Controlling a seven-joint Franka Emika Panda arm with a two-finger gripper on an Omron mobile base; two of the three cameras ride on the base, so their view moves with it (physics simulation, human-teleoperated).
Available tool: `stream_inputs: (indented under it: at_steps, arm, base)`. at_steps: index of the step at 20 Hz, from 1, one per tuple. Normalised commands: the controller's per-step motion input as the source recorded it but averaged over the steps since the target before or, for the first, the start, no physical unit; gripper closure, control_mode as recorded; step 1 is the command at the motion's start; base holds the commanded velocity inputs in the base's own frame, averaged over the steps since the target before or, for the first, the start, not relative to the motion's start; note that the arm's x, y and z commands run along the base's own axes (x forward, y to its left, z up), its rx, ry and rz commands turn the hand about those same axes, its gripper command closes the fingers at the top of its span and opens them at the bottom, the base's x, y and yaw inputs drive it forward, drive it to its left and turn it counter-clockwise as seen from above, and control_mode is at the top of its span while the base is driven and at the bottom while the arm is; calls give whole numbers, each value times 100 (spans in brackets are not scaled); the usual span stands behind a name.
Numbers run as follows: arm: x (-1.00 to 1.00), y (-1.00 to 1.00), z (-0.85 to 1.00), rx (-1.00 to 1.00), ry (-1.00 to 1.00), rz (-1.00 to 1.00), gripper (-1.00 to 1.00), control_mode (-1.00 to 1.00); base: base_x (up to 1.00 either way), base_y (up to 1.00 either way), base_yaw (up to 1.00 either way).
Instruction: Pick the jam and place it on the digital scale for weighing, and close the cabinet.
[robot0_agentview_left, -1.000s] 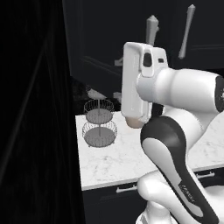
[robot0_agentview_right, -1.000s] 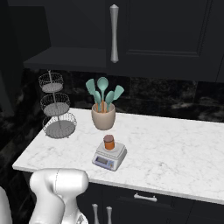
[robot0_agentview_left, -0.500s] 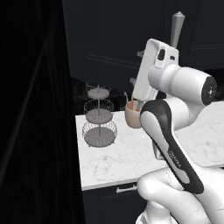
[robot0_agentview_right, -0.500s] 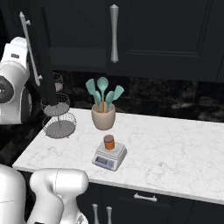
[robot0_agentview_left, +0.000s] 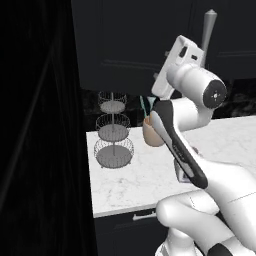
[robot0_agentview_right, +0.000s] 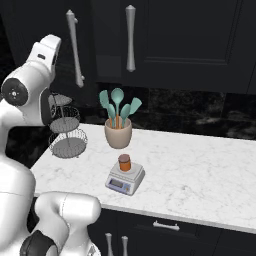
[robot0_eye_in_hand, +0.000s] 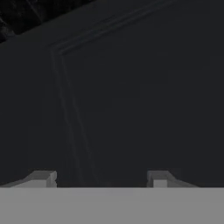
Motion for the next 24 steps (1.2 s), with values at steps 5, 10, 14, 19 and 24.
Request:
stream_inputs:
  at_steps: [5, 10, 14, 19, 24]
  arm:
    - [100, -35, -9, 6, 2, -15, -100, -100]
    - [100, -22, -16, 2, 5, 0, -100, -100]
    - [100, -31, -20, 1, 1, 7, -100, -100]
    - [100, -35, -25, 1, 0, 8, -100, -100]
    - [86, -23, -59, 0, 0, 10, -100, -100]
  base:
    - [0, 0, 0]
    - [0, 0, 0]
    - [0, 0, 0]
    - [0, 0, 0]
    - [0, 0, 0]
